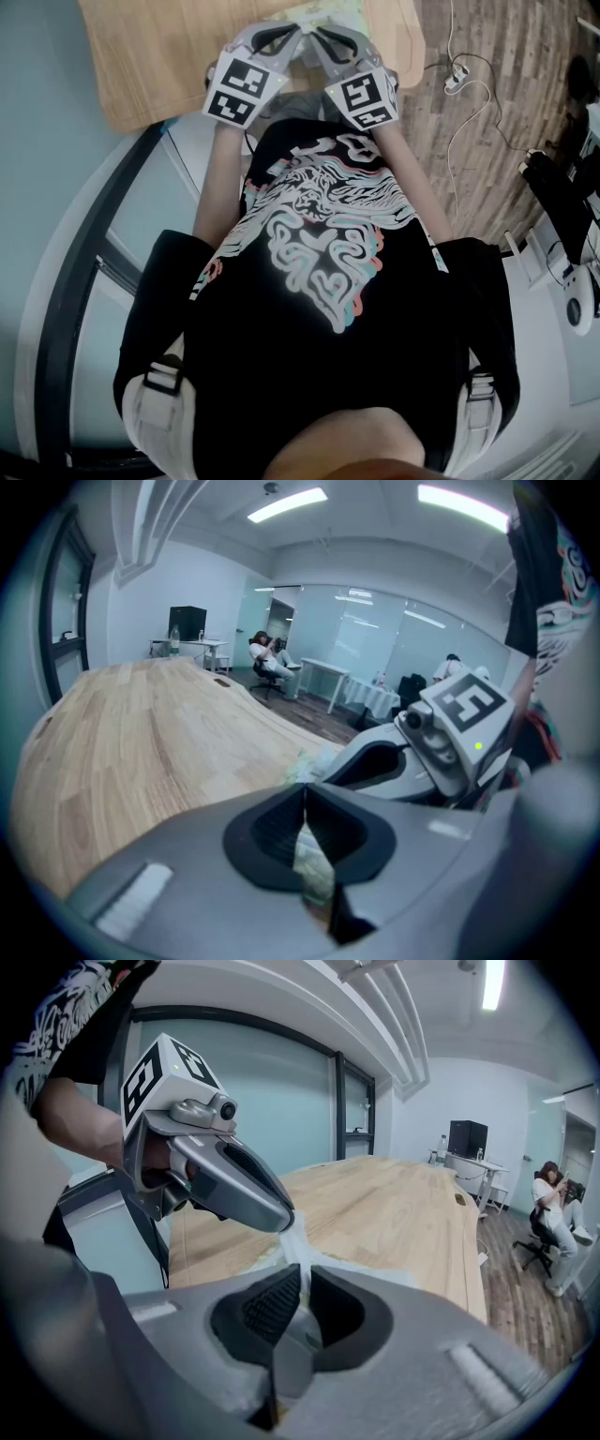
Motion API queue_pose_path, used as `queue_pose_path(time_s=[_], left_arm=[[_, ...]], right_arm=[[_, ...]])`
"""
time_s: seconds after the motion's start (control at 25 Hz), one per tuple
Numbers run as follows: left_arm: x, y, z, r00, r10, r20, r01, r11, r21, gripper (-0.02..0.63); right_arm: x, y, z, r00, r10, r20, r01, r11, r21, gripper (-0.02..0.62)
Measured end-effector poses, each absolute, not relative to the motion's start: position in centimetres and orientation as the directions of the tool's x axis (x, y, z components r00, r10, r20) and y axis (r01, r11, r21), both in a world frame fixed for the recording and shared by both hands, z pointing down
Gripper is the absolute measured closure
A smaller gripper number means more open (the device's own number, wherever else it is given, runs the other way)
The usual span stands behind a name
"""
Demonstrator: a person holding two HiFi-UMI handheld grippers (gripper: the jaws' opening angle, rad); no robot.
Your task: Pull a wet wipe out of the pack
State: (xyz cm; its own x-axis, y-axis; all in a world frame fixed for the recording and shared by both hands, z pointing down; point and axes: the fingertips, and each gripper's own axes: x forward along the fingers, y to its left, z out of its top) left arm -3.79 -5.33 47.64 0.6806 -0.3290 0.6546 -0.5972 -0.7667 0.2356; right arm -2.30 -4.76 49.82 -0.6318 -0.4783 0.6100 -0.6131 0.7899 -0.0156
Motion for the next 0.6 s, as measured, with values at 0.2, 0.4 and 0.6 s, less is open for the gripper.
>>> queue_pose_path(time_s=[0.2,0.4,0.6], left_arm=[[-3.90,-5.22,47.61,0.678,-0.332,0.656,-0.601,-0.764,0.234,0.614],[-4.06,-5.13,47.54,0.679,-0.332,0.655,-0.601,-0.763,0.236,0.614],[-4.18,-5.17,47.26,0.678,-0.334,0.655,-0.601,-0.764,0.233,0.615]], right_arm=[[-2.49,-4.71,49.92,-0.640,-0.478,0.602,-0.615,0.788,-0.027,0.561],[-2.32,-4.67,49.80,-0.630,-0.477,0.612,-0.607,0.795,-0.006,0.561],[-2.45,-4.63,49.59,-0.638,-0.483,0.600,-0.611,0.792,-0.012,0.561]])
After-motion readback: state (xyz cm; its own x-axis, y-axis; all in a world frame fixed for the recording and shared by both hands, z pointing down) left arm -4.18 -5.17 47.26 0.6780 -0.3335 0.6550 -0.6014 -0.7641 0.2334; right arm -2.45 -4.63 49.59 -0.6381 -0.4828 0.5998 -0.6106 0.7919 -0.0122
